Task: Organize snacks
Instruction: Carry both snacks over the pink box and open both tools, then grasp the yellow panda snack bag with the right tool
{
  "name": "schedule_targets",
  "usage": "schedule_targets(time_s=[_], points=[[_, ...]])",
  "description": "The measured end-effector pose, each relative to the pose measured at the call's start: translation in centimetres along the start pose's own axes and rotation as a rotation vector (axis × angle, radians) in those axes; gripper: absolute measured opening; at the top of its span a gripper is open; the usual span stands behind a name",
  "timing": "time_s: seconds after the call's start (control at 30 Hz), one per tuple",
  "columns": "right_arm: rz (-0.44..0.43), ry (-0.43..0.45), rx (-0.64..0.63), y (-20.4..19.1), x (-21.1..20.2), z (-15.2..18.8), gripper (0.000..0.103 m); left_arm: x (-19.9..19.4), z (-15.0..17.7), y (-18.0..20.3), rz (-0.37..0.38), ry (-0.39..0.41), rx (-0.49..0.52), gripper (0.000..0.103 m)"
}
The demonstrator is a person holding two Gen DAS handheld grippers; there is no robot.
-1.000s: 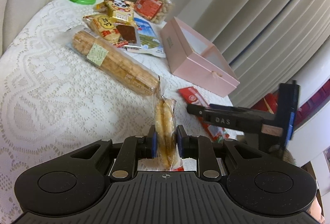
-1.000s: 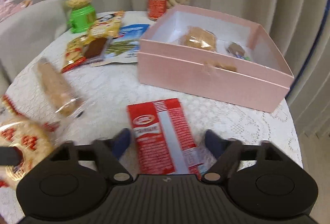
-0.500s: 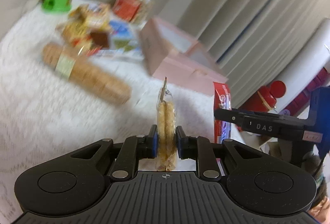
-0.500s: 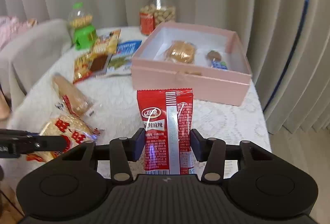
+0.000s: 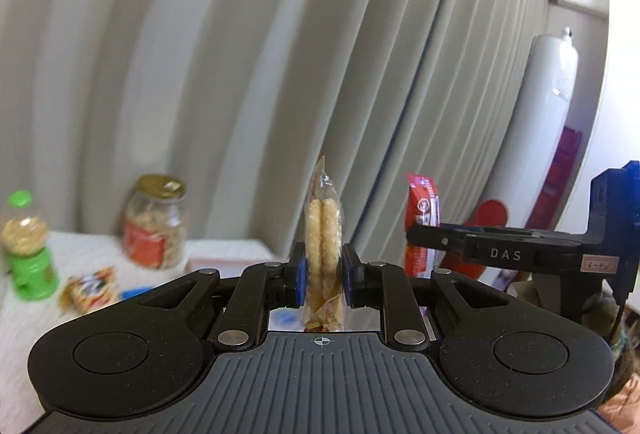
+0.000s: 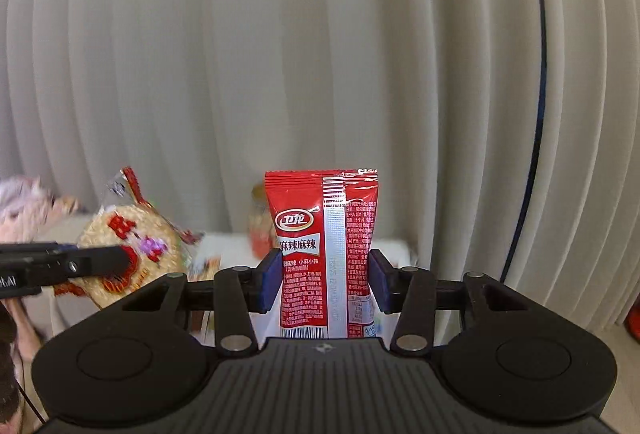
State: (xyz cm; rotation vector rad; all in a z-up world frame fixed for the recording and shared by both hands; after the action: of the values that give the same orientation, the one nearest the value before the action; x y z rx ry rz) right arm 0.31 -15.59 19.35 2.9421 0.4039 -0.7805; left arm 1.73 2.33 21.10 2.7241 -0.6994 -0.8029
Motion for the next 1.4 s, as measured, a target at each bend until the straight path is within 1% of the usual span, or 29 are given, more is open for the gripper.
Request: schedule_targets(time_s=[0.1,0.17,0.23,0.27,0.3,0.37,0.43,0.47,0.53,0.57,0.67,0.73,0.77,0.8,0.87,0.9,1.0,1.07,1.13,1.17,1.27,1.37,1.4], points=[[0.031,0.013,0.001,0.9,0.5,-2.8,0.045,2.3,-2.1,-0.6,0.058,-0.005,-0.026,0.022],[0.04,0.004,-0.002,1.4,1.7,-4.3,0.045,4.5,-3.4,-1.3,0.081,-0.018,-0.044,0.022],[0.037,-0.03,-0.002,1.8,4.0,-5.6,0.046,7.5,-3.9,-3.2,0.085,-0.063,-0.099,0.024],[0.036,-0.052,-0.004,2.0,5.3,-5.9,0.047,9.2,-3.8,-4.5,0.086,-0.097,-0.146,0.024],[0.036,-0.091,-0.005,2.2,7.2,-6.1,0.05,11.4,-3.4,-6.1,0.089,-0.138,-0.206,0.024],[0.039,-0.172,0.003,2.9,11.5,-5.8,0.071,16.0,-1.6,-9.7,0.069,-0.207,-0.314,0.024],[0.066,-0.234,0.028,4.0,15.6,-5.1,0.072,18.7,0.5,-12.3,0.055,-0.261,-0.374,0.024],[0.071,-0.283,0.059,4.9,17.8,-4.5,0.072,19.0,1.4,-13.2,0.052,-0.278,-0.39,0.024],[0.047,-0.357,0.113,6.0,20.3,-3.2,0.072,18.4,2.7,-14.8,0.031,-0.301,-0.387,0.024],[0.04,-0.377,0.12,6.2,20.9,-2.6,0.072,17.4,3.5,-15.6,0.009,-0.299,-0.384,0.024],[0.084,-0.394,0.081,6.5,21.8,-1.3,0.072,14.3,5.7,-18.1,-0.071,-0.287,-0.373,0.024],[0.105,-0.398,0.037,4.6,22.2,-0.9,0.072,12.1,7.3,-19.8,-0.125,-0.263,-0.381,0.024],[0.107,-0.4,0.007,3.6,22.7,-0.7,0.072,11.0,8.3,-20.6,-0.16,-0.257,-0.392,0.024],[0.098,-0.403,-0.015,3.1,22.8,-0.5,0.072,10.1,8.7,-21.3,-0.185,-0.256,-0.405,0.024],[0.05,-0.417,-0.047,0.3,23.8,-0.5,0.072,8.4,10.3,-22.3,-0.224,-0.254,-0.424,0.024],[0.004,-0.43,-0.06,-1.8,24.5,-0.5,0.072,7.7,10.7,-22.4,-0.233,-0.254,-0.424,0.024],[-0.123,-0.48,-0.084,-7.3,26.8,-0.1,0.072,6.3,11.4,-22.8,-0.259,-0.267,-0.385,0.024],[-0.176,-0.502,-0.111,-11.1,28.4,0.3,0.073,5.7,11.7,-23.7,-0.308,-0.272,-0.365,0.024],[-0.191,-0.521,-0.133,-14.4,30.3,0.7,0.074,4.9,12.4,-24.3,-0.366,-0.269,-0.366,0.024],[-0.196,-0.533,-0.141,-15.6,30.7,1.0,0.074,4.5,12.7,-24.6,-0.378,-0.267,-0.368,0.024],[-0.195,-0.555,-0.171,-19.4,33.5,2.0,0.074,3.3,13.2,-24.9,-0.353,-0.256,-0.399,0.024],[-0.14,-0.548,-0.214,-22.1,36.2,2.5,0.074,2.4,13.4,-25.4,-0.348,-0.244,-0.427,0.024],[-0.104,-0.543,-0.228,-22.7,37.3,2.5,0.074,2.1,13.5,-25.3,-0.345,-0.242,-0.432,0.024]])
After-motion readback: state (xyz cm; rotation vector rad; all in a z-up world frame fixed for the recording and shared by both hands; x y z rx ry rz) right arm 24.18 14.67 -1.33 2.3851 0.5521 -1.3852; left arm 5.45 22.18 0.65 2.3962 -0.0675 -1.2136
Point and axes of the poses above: each gripper's, at about its wrist camera, not at the fingertips, and x roughly the way its jaws point, y to its right, z to its underside, the point moved 7 cm from there along x, roughly the way its jaws point, and after that the axes turned 12 degrees about -y, right-handed, at the moved point
